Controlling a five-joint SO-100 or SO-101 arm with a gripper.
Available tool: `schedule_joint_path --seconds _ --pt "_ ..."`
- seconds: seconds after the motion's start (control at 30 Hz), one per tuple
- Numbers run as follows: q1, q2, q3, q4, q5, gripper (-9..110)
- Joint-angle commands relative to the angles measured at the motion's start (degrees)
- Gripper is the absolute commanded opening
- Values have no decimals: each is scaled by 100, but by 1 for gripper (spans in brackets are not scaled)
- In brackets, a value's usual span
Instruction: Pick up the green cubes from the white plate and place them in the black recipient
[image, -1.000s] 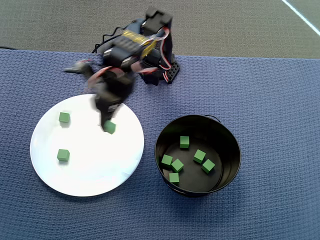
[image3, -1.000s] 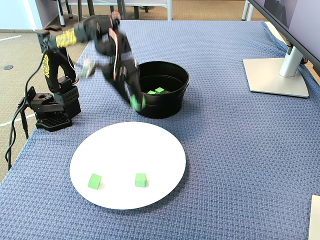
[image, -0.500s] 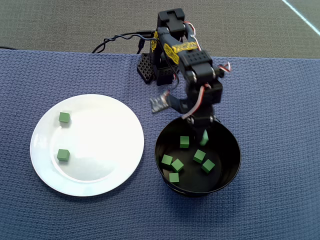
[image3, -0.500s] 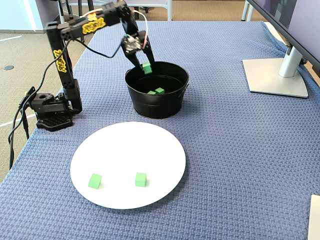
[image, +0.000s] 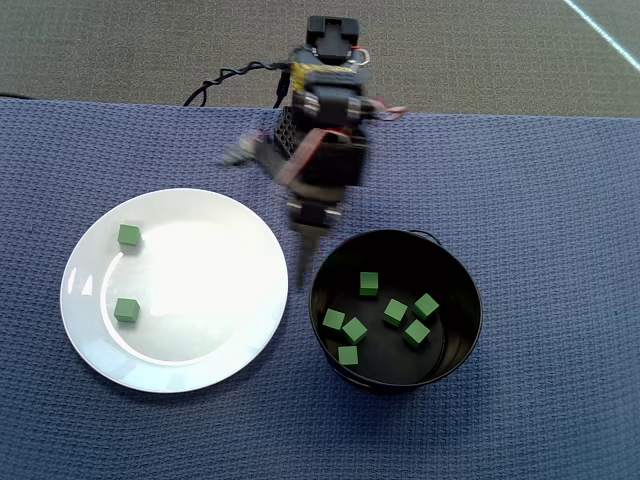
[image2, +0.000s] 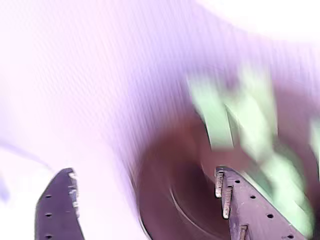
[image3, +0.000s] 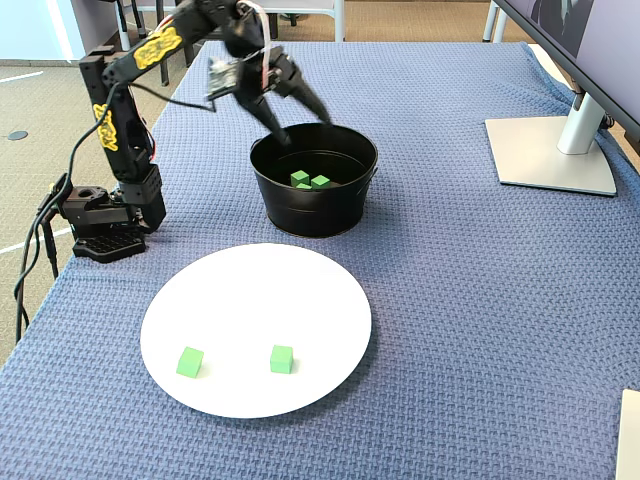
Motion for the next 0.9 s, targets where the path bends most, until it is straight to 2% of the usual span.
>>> schedule_joint_path --seconds 0.0,0.17,0.4,0.57,0.87 --pt "1116 44 18 -246 -1002 26" --pt "2443 -1116 290 -1310 -2092 27" --pt "3489 -3006 -993 -1503 -2874 27" --pt "3709 -3647 -1380 -1626 -3085 27" --pt "3709 -4939 -2672 -1090 -3568 27"
